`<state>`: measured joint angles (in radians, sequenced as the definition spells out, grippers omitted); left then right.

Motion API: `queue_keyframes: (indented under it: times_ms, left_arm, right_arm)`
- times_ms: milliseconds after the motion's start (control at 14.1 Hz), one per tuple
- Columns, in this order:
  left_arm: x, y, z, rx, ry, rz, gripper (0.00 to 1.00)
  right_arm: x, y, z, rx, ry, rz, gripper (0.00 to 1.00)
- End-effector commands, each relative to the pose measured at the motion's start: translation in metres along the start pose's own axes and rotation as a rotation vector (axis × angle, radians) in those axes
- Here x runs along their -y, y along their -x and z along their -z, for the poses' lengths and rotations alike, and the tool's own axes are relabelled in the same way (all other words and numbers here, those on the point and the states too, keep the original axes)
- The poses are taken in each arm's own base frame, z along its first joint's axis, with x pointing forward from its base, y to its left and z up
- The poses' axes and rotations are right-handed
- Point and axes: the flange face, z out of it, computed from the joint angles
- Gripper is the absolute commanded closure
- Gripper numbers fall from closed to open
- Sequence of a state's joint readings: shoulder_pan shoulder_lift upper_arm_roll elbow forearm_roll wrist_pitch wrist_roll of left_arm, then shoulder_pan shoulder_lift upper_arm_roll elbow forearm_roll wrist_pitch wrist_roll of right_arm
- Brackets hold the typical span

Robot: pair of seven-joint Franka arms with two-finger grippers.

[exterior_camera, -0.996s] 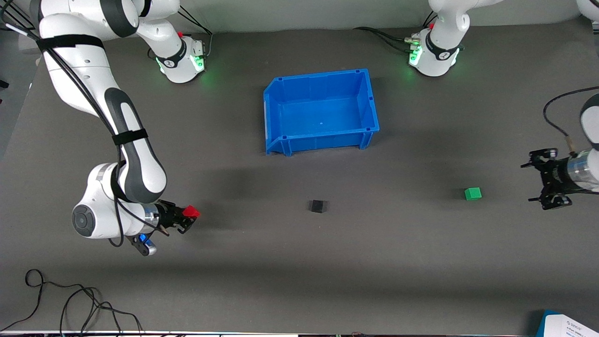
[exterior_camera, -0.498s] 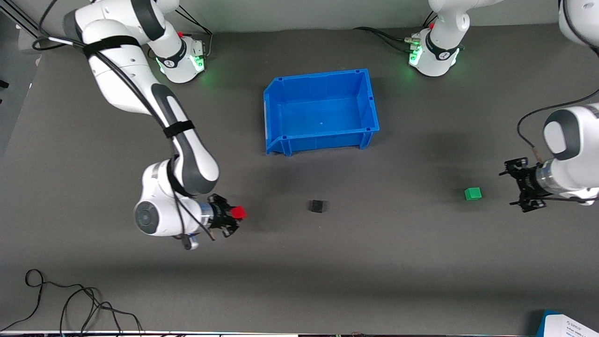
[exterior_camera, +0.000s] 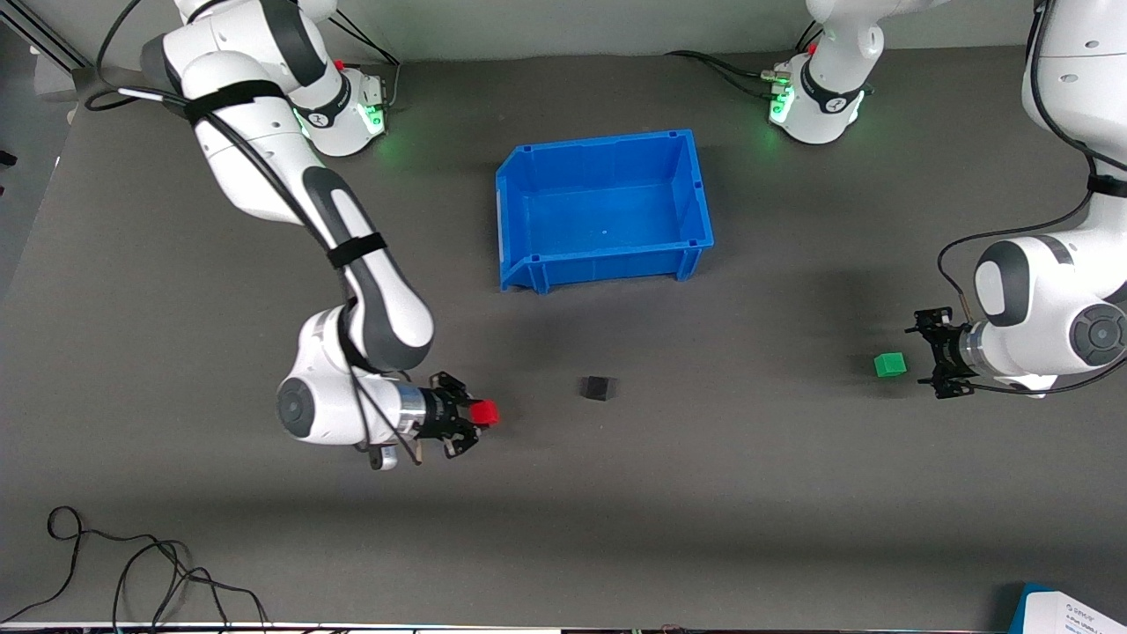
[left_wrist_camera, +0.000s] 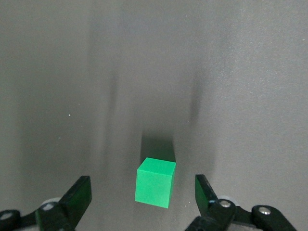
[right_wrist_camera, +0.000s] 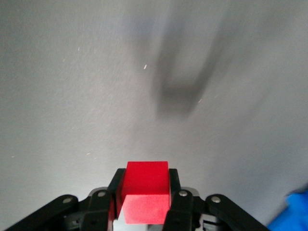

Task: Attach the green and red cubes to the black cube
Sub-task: 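Carry the red cube toward the black cube while the left gripper reaches the green cube, then close the left gripper on the green cube and lift it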

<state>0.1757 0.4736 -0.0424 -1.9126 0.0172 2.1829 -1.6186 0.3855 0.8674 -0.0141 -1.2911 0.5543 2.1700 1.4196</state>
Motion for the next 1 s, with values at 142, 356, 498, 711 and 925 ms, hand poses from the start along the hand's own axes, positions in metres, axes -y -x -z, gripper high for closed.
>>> queue_keyframes:
  times_ms: [142,356,498,711,925]
  left_arm:
    - [0.001,0.012,-0.008,-0.017,0.014,-0.008,0.06]
    - [0.001,0.021,-0.024,-0.018,0.02,-0.024,0.06]
    - [0.002,0.024,-0.031,-0.019,0.022,-0.029,0.06]
    - [0.002,0.022,-0.037,-0.029,0.015,-0.041,0.08]
    - [0.007,0.015,-0.049,-0.052,0.009,-0.057,0.08]
  right_arm:
    - [0.004,0.029,-0.05,0.001,-0.056,-0.15,0.89]
    - [0.006,0.048,-0.071,0.033,-0.068,-0.217,0.91]
    - [0.004,0.054,-0.076,0.05,-0.059,-0.247,0.91]
    - [-0.001,0.062,-0.082,0.06,-0.043,-0.277,0.91]
    - [-0.012,0.085,-0.096,0.046,-0.019,-0.238,0.91]
